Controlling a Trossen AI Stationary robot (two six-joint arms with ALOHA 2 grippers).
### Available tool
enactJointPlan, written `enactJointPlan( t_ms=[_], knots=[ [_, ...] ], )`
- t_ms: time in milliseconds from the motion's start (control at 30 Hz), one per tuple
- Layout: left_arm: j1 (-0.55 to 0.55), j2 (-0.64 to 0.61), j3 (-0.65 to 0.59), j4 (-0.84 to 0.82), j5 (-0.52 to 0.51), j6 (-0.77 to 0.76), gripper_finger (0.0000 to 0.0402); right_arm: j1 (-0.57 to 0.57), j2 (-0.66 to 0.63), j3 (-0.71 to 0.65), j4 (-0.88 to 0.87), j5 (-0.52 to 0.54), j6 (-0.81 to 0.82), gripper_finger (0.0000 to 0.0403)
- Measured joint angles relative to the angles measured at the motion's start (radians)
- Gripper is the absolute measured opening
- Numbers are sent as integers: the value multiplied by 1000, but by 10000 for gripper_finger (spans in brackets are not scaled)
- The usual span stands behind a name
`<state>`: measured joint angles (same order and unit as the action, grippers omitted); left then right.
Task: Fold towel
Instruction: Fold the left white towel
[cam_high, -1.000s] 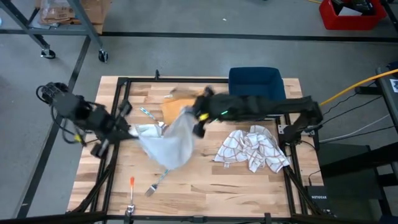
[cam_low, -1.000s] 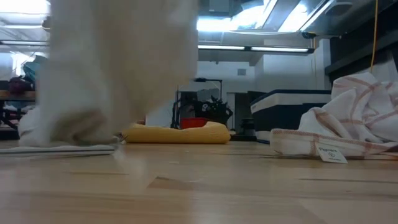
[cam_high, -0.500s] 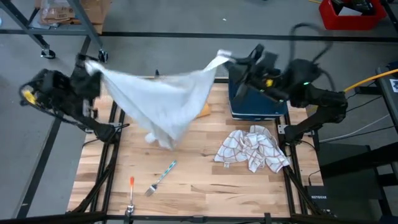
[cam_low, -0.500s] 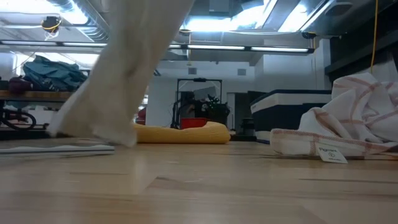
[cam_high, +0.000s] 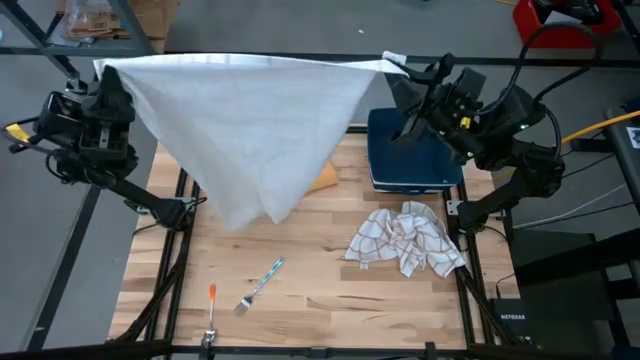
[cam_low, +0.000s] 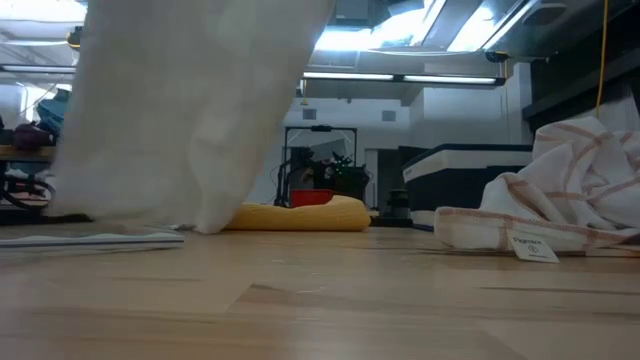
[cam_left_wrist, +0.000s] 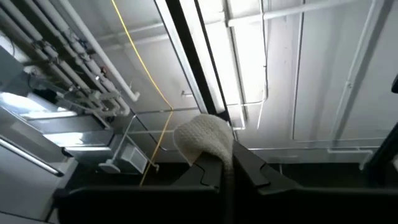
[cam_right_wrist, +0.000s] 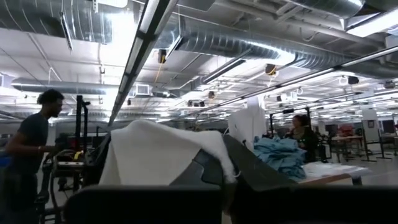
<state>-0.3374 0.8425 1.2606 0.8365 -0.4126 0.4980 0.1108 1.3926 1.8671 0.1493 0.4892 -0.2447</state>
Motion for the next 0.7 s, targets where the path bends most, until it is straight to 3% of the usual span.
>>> enactJointPlan(
  t_ms=[367, 700],
  knots=[
    [0, -1, 2, -20, 5, -19, 0, -35, 2, 0, 90, -10, 2, 4],
    [0, -1, 14, -17, 66, -166, 0, -46, 3, -1, 78, -62, 58, 4]
  ],
)
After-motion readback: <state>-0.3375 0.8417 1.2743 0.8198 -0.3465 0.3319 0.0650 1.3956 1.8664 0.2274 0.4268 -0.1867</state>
